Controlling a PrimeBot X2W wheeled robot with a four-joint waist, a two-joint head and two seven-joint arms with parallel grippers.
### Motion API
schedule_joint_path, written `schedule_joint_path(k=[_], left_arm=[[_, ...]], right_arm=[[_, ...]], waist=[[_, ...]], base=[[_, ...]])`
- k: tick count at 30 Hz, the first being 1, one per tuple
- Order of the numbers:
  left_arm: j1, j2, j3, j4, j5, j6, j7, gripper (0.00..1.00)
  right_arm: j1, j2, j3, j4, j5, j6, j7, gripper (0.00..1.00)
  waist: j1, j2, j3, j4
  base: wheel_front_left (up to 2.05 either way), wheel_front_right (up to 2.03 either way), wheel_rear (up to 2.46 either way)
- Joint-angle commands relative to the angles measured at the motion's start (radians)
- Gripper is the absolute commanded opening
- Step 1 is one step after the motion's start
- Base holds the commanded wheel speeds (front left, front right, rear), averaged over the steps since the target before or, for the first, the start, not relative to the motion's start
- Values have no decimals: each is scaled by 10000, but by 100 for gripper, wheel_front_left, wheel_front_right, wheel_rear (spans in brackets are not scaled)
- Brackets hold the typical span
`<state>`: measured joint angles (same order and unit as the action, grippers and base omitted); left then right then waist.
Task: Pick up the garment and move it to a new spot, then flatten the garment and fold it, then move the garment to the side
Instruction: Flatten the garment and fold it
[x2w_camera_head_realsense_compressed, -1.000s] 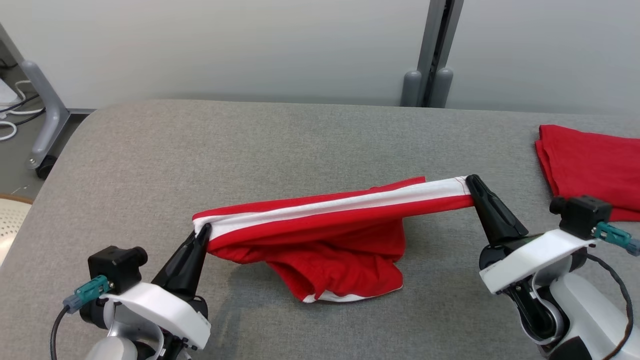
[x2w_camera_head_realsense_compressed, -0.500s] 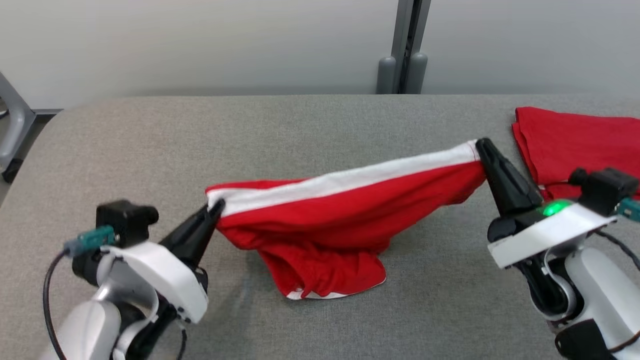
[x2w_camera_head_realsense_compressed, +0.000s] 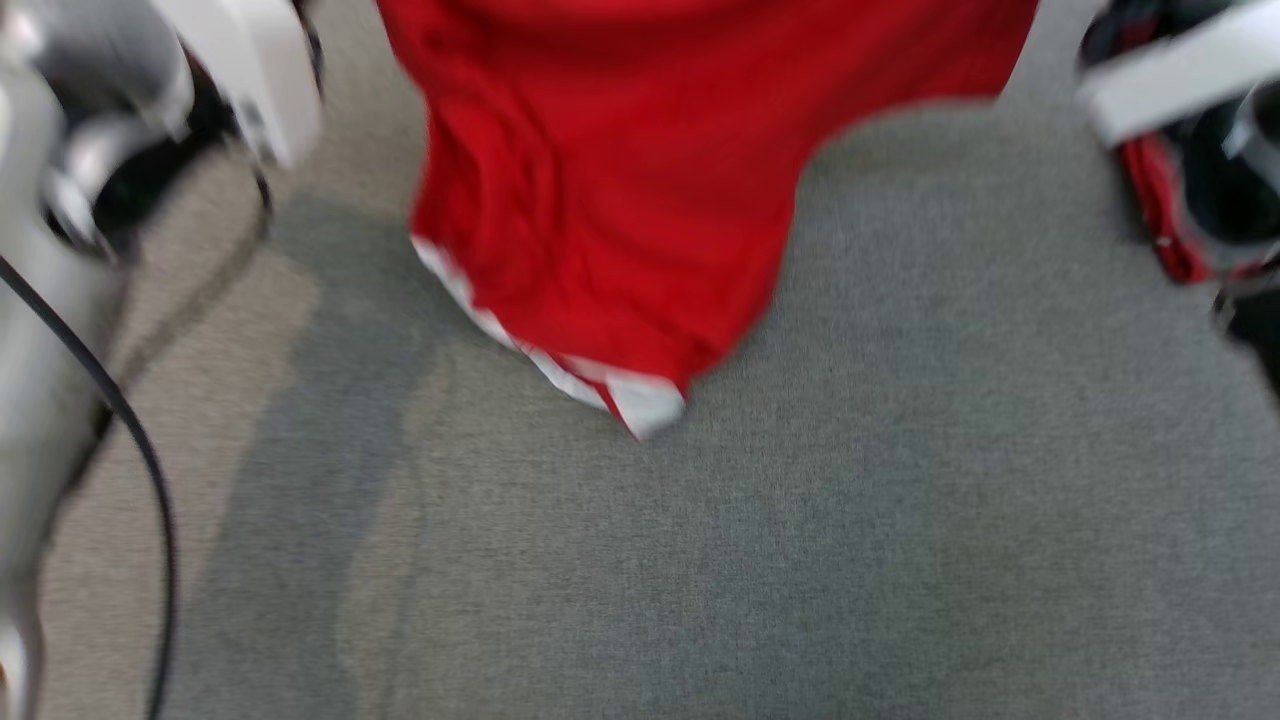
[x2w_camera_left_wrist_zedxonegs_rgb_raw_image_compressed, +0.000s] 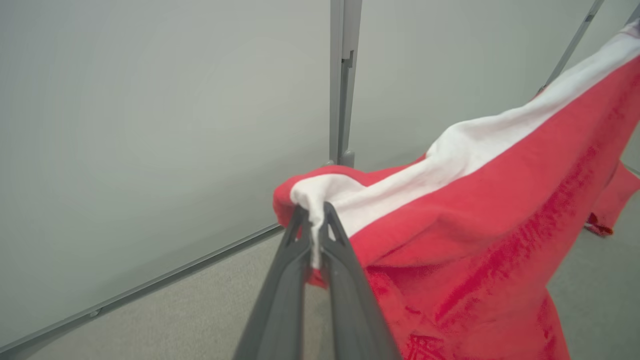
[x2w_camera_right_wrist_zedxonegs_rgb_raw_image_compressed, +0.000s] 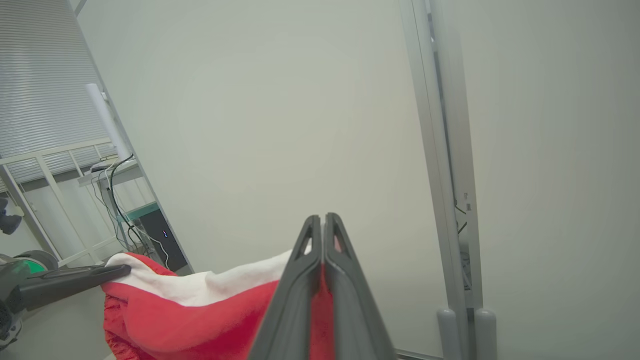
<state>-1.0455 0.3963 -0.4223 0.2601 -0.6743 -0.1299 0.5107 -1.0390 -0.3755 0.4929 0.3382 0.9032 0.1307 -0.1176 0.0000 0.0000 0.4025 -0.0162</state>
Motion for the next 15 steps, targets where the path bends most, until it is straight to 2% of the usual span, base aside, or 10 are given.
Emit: schedule_joint_path(k=[1,7,8,15], left_arm=[[-855,43,-25,292,-177,-1,8,0],[-4089,188,-920,1884,-303,-6,-487,0],[-4089,188,-920,1884,-303,-6,-487,0],[-6796,124,-2008,3318,-397,-1,-2423,0]], right_arm=[[-678,-54,27,141,148,6,-100,0],[-3667,-148,236,1180,222,5,-763,0],[-3667,-148,236,1180,222,5,-763,0],[-6235,-246,-102,2252,-272,5,-1457,0]], waist=[[0,0,1529,-408],[0,0,2734,-742],[0,0,2734,-742],[0,0,3163,-880]], base=[[0,0,0],[0,0,0],[0,0,0],[0,0,0]])
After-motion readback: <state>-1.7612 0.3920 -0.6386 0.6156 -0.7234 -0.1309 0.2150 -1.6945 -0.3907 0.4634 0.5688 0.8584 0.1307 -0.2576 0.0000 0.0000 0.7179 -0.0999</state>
